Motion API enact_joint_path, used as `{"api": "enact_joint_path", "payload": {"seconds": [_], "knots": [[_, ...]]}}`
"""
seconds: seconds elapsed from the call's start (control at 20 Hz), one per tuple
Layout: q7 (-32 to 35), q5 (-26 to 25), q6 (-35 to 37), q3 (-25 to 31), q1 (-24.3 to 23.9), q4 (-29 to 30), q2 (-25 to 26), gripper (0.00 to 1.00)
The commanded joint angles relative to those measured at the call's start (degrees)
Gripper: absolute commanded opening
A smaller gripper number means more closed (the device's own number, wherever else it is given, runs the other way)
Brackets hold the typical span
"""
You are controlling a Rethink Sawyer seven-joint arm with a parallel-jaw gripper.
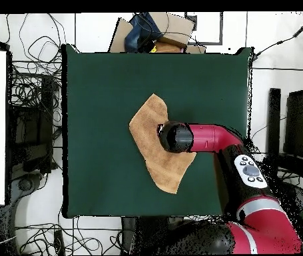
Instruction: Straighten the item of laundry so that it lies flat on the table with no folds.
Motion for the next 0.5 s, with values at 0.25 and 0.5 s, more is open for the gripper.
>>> {"api": "enact_joint_path", "payload": {"seconds": [0.25, 0.5], "knots": [[-4.6, -1.77, 4.06, 5.08, 0.23, -2.23, 0.01, 1.0], [-3.31, -1.33, 3.43, 4.76, 0.41, -2.44, 0.33, 1.0]]}}
